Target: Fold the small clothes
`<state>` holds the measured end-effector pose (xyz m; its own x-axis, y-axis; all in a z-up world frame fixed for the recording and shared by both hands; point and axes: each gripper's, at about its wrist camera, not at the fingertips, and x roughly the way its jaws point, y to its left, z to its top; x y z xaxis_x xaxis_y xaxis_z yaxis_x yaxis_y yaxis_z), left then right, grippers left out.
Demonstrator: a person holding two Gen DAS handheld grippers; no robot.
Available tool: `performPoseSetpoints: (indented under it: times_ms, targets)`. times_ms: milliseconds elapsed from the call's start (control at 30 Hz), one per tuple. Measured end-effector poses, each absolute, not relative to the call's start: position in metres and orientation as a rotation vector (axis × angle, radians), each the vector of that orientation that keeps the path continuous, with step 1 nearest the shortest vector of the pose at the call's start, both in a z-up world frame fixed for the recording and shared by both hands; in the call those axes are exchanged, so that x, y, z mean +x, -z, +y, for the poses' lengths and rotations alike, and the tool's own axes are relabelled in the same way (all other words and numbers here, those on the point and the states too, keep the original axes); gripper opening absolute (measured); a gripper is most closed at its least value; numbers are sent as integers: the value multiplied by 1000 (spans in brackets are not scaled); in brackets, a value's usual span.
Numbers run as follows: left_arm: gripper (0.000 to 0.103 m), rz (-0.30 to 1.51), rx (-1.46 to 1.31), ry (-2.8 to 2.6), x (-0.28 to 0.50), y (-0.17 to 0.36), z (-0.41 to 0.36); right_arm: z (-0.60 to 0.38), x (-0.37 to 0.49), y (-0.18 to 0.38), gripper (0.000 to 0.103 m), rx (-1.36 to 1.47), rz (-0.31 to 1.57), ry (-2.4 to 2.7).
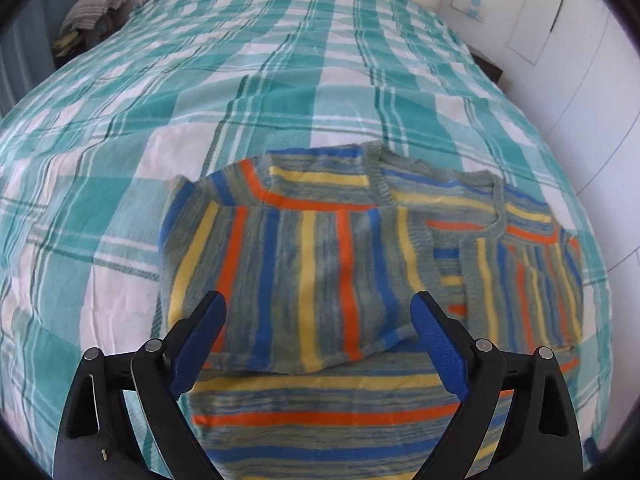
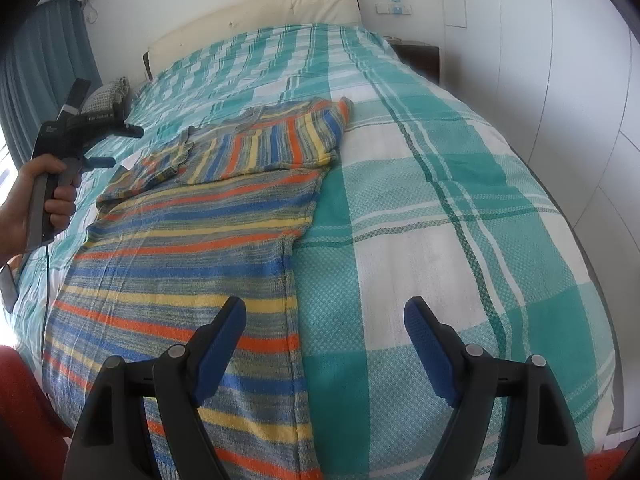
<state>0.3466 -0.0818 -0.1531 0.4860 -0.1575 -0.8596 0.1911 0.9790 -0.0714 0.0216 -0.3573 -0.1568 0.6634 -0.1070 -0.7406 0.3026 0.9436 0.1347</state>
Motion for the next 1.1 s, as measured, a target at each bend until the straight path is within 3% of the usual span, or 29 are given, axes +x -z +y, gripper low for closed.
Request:
performPoseSetpoints:
  times_ms: [67,167,333,400,500,567,600,667,867,900,967,1000,1033,1100]
  targets:
    - [87,1051,96,166,335,170,-68,-359,23,158,81,269,822,234]
    - [87,939,121,256,305,155,-63,-359,21,156,81,272,811,238]
    - [87,829,446,530,282,137,-133,-360,24,162,81,292,832,236]
    - [82,816,579,565,283,145,-161,-358,26,164,81,293,841,230]
    - [64,854,643,514,303,163,-183,-355,26,162,81,275,835,226]
    - [44,901,583,474,319,171,-182,-355,24,161,81,274,828,223]
    - [12,924,529,467,325,172,-179,-356,23,161,81,277,828,222]
    - [5,915,448,443,328,164,-174,-358,22,161,81,289,829,223]
    - [6,754,285,589,300,113,-194,-366,22,162,81,350,830,209]
    - [10,767,293,625,297,118,-203,-365,23,163,81,353,833,206]
    - [28,865,359,641,300,142,-220,-365,25,164,81,352,841,204]
    - [53,914,407,588,301,155,-224,-364,25,165,81,350,843,203]
    - [64,924,416,531,301,161,-221,-365,25,164,81,347,843,204]
    - [75,889,317,507,297,153,-198,-365,23,163,81,342,837,211]
